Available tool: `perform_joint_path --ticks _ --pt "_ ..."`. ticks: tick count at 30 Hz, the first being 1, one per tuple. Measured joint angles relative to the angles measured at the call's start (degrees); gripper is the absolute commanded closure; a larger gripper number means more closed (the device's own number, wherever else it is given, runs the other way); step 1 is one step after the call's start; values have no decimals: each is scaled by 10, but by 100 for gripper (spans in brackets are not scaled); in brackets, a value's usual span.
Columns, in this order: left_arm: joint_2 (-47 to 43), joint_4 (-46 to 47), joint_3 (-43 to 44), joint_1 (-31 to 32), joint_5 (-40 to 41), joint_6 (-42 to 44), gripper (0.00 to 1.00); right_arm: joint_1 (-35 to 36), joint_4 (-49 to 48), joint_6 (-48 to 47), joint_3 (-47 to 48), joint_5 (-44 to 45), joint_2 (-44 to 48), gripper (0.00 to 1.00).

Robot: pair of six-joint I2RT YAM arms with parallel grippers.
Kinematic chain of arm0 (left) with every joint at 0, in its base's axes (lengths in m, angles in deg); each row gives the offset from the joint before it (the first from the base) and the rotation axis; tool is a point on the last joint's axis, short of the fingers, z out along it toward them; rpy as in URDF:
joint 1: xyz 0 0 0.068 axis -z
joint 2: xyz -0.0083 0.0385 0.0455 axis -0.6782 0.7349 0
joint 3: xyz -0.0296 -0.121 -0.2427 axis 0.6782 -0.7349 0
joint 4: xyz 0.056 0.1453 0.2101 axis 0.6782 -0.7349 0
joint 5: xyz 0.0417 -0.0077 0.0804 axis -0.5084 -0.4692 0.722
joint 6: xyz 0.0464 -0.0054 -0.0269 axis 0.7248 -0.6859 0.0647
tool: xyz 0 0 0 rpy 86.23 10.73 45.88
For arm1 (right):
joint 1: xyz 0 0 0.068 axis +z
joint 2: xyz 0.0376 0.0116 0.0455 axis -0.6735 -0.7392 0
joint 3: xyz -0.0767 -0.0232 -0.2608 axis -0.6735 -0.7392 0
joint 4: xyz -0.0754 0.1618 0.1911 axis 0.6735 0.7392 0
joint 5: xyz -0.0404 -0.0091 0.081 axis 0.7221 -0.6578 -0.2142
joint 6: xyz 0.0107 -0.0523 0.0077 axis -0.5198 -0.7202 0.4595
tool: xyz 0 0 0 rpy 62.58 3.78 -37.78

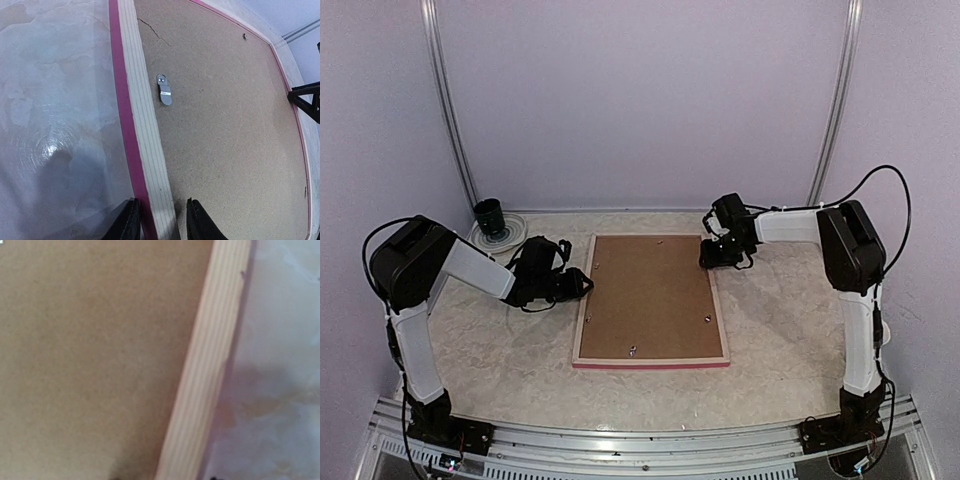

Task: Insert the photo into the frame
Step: Press the fastener onto the backboard.

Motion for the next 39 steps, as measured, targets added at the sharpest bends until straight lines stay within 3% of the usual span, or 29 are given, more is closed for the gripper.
perform_joint_path --ticks 22,33,39 --pt "0 0 0 0 0 0 67 7 26 -25 17 33 -4 66" --pt "0 0 0 0 0 0 67 10 41 -30 25 59 -5 80" --pt "0 0 0 0 0 0 67 13 45 -33 32 74 -7 80"
